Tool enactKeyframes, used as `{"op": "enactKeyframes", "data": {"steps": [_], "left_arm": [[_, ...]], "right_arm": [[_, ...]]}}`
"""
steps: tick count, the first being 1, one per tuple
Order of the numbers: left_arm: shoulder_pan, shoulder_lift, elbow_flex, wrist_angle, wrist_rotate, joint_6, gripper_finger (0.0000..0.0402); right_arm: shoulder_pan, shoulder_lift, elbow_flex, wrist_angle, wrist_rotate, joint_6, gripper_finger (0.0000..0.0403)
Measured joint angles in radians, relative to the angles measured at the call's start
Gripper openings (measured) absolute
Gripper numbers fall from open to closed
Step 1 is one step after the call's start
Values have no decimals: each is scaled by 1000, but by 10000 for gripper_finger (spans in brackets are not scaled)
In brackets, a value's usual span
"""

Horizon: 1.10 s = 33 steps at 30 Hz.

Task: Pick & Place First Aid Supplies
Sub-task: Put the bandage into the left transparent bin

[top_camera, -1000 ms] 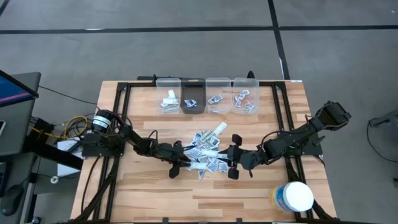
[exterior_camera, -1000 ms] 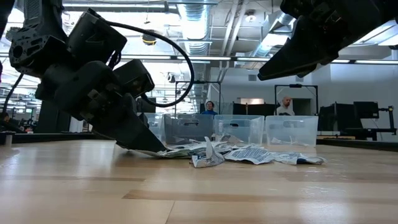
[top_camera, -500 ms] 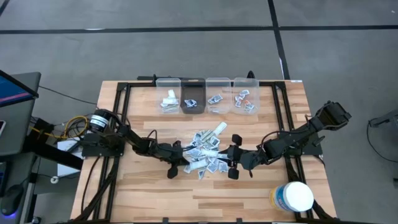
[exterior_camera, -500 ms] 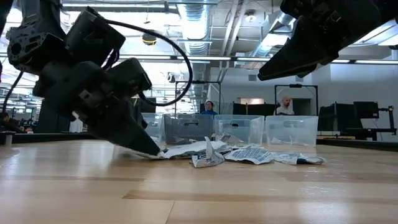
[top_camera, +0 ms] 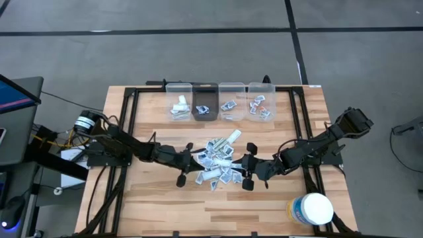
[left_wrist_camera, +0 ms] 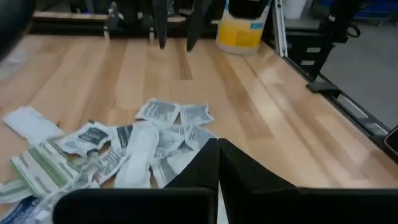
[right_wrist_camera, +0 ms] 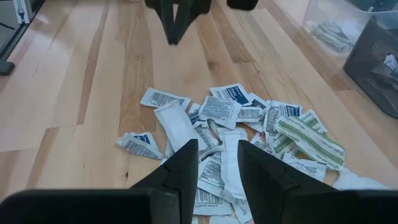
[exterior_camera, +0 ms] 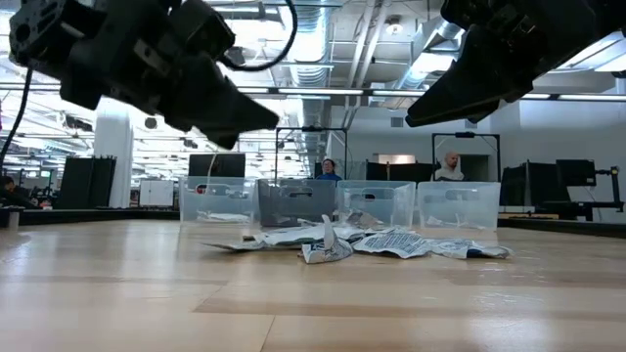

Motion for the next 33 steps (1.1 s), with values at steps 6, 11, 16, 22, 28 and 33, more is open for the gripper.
{"op": "enactKeyframes", "data": {"steps": [6, 11, 16, 22, 28, 33], "left_arm": [[0, -21, 0, -119, 0, 58, 7], [0, 8, 11, -148, 0, 112, 35], [-2, 75, 71, -144, 0, 187, 82], [2, 124, 83, -148, 58, 222, 112], [-3, 129, 82, -206, 103, 328, 107], [-2, 129, 82, -212, 101, 416, 107]], "right_arm": [[0, 0, 0, 1, -1, 0, 107], [0, 0, 0, 1, -1, 27, 107], [0, 0, 0, -2, -2, 34, 107], [0, 0, 0, -7, -2, 34, 107], [0, 0, 0, -14, -2, 34, 107], [0, 0, 0, -15, -2, 37, 107]]}}
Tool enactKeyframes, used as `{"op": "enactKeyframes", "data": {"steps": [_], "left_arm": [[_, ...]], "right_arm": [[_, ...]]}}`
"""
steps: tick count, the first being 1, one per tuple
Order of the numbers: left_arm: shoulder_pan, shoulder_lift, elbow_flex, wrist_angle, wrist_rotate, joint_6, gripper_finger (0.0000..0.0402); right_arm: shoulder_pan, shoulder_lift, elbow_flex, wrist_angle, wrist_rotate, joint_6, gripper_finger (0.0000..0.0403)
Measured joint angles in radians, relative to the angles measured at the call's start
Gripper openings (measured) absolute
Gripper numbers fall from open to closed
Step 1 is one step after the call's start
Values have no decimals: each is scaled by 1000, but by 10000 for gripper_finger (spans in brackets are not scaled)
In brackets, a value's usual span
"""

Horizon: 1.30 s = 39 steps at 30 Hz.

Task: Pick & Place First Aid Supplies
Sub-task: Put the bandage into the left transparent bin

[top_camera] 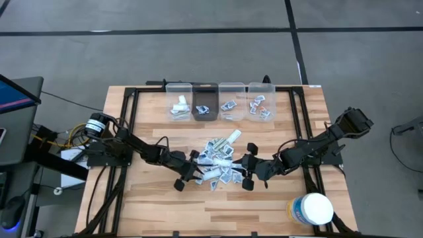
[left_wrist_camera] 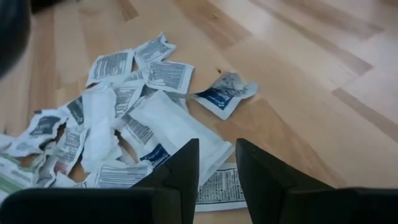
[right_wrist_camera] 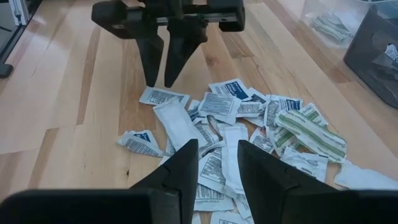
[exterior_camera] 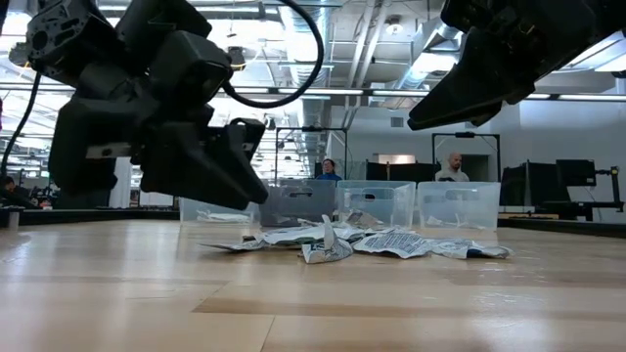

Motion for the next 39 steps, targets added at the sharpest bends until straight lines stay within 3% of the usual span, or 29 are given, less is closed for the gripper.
{"op": "enactKeyframes", "data": {"steps": [32, 39], "left_arm": [[19, 7, 0, -3, 19, 21, 108], [19, 68, 37, 1, 48, 15, 108]], "right_arm": [[-8, 0, 0, -3, 1, -3, 107], [-8, 0, 0, -3, 1, -3, 107]]}}
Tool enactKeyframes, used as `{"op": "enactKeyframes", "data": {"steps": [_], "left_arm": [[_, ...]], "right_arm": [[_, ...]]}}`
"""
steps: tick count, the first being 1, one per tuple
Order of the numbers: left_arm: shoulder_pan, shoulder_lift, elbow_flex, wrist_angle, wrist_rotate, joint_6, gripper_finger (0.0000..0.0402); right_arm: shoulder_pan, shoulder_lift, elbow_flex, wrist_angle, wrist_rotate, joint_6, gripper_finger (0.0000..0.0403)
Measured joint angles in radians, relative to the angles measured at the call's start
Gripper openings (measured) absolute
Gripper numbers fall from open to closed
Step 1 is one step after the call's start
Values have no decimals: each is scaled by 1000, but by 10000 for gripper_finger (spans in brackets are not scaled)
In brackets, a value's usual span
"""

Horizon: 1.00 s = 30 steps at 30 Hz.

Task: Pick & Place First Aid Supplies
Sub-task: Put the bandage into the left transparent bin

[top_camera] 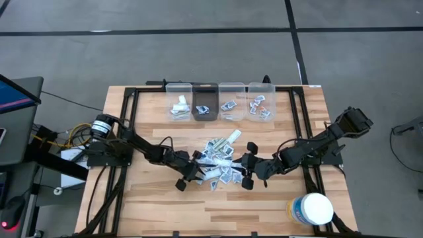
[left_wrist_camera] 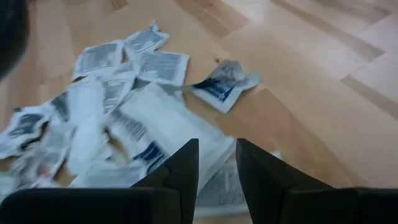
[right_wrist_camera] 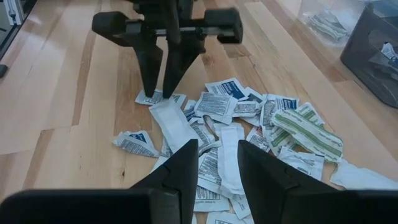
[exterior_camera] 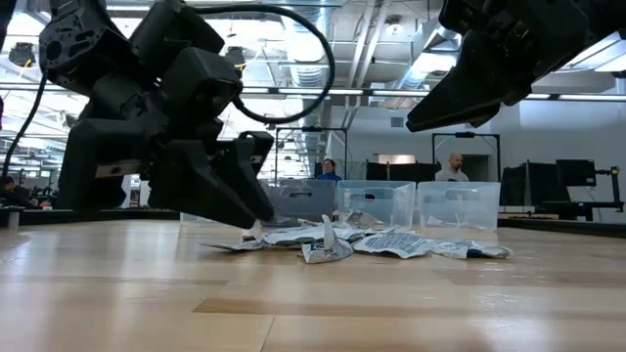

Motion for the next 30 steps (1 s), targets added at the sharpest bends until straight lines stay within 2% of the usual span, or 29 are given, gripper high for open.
{"op": "enactKeyframes", "data": {"steps": [15, 19, 30], "left_arm": [[39, 16, 14, -27, 33, -22, 108], [54, 24, 14, -27, 74, -23, 108], [66, 92, 17, 19, 147, -134, 106]], "right_arm": [[1, 0, 0, 0, -1, 7, 107], [0, 0, 0, 0, -1, 8, 107], [0, 0, 0, -11, -1, 8, 107]]}}
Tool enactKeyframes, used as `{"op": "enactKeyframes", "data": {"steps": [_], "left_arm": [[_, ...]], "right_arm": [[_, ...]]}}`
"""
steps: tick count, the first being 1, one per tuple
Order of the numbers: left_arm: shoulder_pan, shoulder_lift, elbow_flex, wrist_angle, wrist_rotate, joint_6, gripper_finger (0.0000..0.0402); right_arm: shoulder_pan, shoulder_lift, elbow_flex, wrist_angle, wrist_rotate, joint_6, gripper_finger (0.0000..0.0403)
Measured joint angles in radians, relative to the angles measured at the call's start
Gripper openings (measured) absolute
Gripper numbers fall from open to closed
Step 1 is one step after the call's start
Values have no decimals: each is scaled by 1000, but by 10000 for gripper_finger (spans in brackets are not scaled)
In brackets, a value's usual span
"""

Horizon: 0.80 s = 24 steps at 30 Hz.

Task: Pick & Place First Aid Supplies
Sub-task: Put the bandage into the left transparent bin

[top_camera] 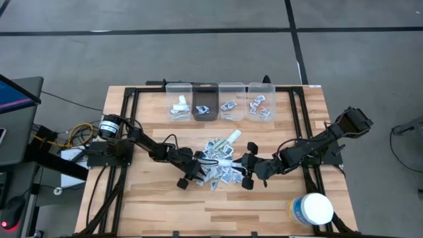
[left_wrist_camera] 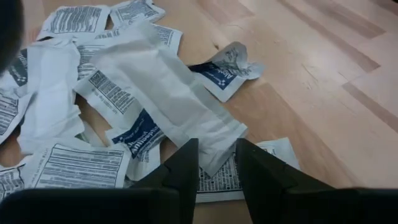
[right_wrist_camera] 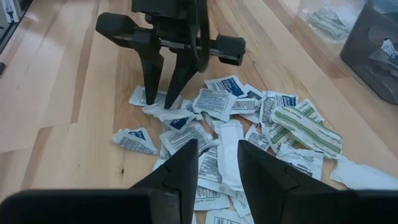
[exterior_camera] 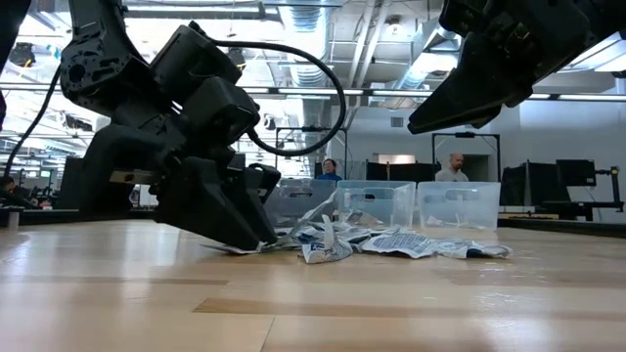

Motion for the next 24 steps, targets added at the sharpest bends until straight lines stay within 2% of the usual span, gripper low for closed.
{"op": "enactKeyframes", "data": {"steps": [4, 9, 17, 24], "left_arm": [[-1, -5, 0, -2, 1, 8, 77], [-1, -19, -4, -12, -4, 12, 9], [-1, -84, -6, -19, -17, 51, 4], [-1, -227, -5, -12, -72, 51, 5]], "right_arm": [[0, 0, 0, 0, 0, 2, 107], [0, 0, 0, 1, 0, 2, 107], [0, 0, 0, 3, 0, 10, 107], [0, 0, 0, 4, 0, 10, 107]]}}
